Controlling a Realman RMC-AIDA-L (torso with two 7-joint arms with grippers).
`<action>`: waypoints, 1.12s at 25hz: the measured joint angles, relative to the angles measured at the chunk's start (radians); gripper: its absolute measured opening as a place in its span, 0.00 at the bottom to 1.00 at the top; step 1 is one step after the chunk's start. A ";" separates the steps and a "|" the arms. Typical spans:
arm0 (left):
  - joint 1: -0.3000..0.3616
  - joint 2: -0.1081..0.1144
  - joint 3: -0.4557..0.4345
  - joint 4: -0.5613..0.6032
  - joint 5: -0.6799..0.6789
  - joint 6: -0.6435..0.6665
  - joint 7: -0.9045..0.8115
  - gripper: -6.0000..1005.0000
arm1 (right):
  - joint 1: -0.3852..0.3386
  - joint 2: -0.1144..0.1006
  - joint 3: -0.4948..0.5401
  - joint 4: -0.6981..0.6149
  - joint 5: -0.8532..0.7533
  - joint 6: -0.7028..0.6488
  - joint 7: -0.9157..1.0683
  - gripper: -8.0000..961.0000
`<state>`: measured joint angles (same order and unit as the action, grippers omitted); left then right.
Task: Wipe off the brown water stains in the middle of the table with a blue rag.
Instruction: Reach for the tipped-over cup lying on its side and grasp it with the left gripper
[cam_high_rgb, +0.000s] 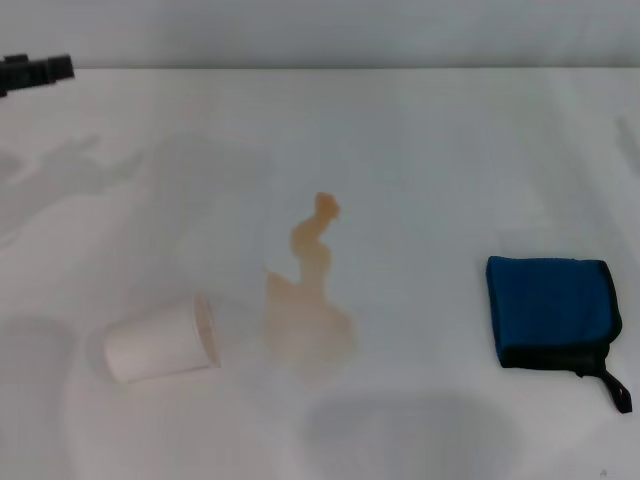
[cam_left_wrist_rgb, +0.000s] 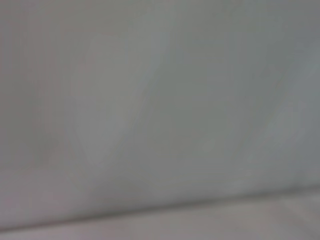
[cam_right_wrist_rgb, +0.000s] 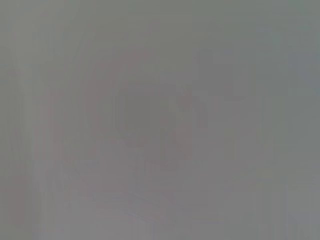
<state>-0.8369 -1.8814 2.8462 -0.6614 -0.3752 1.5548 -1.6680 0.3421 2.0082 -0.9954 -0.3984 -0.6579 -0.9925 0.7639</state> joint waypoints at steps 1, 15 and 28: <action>-0.020 0.002 0.000 -0.023 0.049 0.017 -0.003 0.87 | 0.001 0.000 0.000 0.000 0.000 0.001 0.000 0.72; -0.313 0.016 0.002 -0.163 0.666 0.148 0.071 0.87 | 0.009 0.000 -0.008 0.000 -0.004 0.002 0.000 0.72; -0.469 -0.113 0.002 -0.184 0.955 0.157 0.209 0.87 | 0.005 0.001 -0.006 0.004 -0.002 0.000 0.000 0.72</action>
<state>-1.3055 -1.9948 2.8486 -0.8459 0.5794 1.7116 -1.4592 0.3474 2.0090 -1.0019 -0.3948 -0.6596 -0.9923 0.7639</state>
